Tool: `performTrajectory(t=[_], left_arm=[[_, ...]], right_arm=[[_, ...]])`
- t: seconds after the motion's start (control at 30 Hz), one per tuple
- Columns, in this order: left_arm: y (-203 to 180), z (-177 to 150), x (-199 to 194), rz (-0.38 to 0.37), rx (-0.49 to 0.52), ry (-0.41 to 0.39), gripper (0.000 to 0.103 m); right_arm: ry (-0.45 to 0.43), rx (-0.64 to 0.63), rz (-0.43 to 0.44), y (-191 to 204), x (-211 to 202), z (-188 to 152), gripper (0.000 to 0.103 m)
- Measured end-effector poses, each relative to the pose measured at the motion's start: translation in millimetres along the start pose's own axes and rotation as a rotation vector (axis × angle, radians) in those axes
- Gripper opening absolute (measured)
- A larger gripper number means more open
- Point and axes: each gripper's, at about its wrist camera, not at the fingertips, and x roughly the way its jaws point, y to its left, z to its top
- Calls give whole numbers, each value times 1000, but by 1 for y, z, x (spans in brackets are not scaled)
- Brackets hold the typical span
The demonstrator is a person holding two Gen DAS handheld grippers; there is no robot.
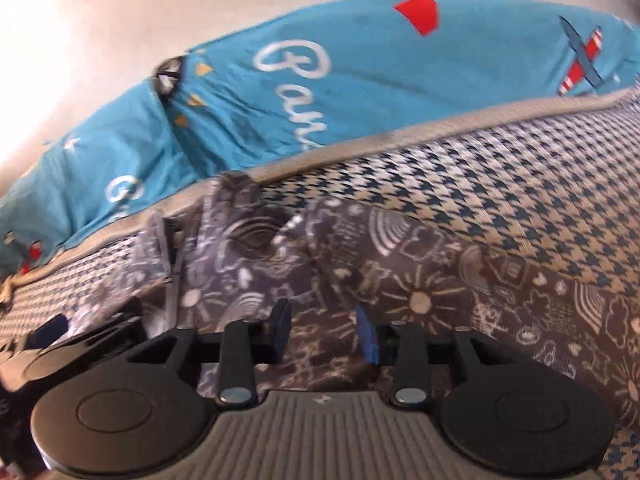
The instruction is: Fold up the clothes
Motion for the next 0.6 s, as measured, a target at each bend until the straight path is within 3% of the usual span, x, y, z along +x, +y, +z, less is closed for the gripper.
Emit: performTrajectory(t=[0.2,0.27,0.37,0.6], left_arm=[[-4,-29,21,-50,55,42,103],[-5,-39,15,-46,62,-15,103],[-2,-40,17,-59,43,-5,103],[4,-39,20,-83,3,13,103]], right_arm=[[37,34,-59,10,16,7,26],[58,67,-45,9,21,7,37],[70,96,-39,9,23,10,44],[89,99,-50,11,24,9,47]])
